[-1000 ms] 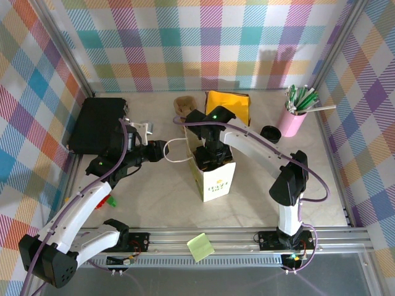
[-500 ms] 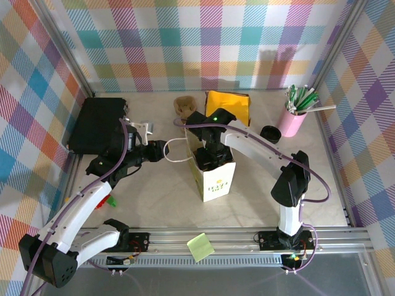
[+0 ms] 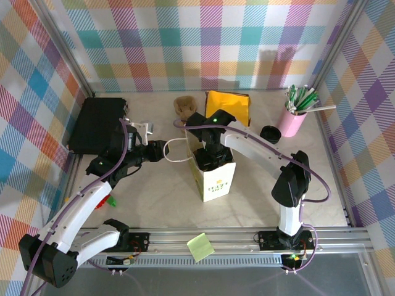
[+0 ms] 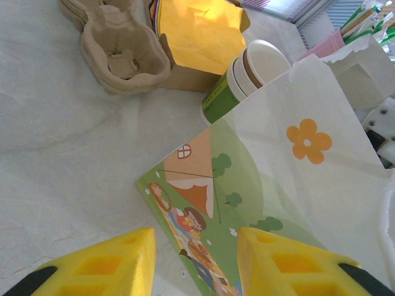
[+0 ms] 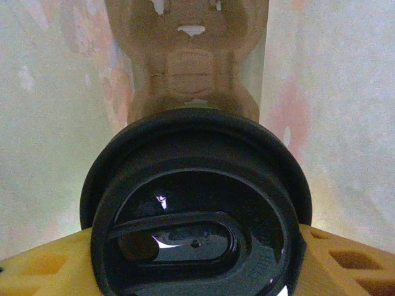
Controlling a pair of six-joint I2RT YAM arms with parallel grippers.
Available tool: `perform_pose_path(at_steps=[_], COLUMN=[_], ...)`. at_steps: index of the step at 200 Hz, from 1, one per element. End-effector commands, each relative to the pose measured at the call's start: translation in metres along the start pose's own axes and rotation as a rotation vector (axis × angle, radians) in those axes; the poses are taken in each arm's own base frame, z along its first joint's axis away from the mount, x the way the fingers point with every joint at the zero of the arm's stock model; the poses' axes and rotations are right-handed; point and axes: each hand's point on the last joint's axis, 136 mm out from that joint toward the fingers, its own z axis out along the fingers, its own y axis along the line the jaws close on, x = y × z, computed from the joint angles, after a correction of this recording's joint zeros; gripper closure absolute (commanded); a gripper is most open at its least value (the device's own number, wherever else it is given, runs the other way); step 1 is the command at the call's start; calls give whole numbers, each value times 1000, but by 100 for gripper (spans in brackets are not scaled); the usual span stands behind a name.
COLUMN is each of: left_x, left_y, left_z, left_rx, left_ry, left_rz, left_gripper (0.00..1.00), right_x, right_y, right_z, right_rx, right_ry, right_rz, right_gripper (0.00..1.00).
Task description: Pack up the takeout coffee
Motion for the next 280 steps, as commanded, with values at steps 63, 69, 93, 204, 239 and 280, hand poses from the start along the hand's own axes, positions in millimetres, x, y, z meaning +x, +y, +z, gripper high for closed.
perform_pose_path(at_steps=[63, 69, 93, 204, 239, 280], left_x=[6, 6, 6, 9, 8, 9], left_y=[5, 5, 5, 7, 7, 7], left_z=[2, 2, 2, 3, 3, 3], left_rx=[-18, -18, -18, -23, -23, -23], left_ry=[16, 16, 15, 20, 17, 19], left_rz=[17, 16, 16, 13, 13, 13], left_gripper=[61, 61, 61, 61, 61, 61], right_x=[2, 2, 2, 4, 5, 7], right_y=[-2, -2, -3, -1, -2, -2], right_z=[2, 3, 4, 18, 24, 31], right_rx=[-8, -7, -7, -15, -16, -17], right_ry=[-20, -16, -16, -9, -9, -2], right_rz=[1, 0, 1, 10, 15, 19], right_gripper=[40, 40, 40, 41, 41, 41])
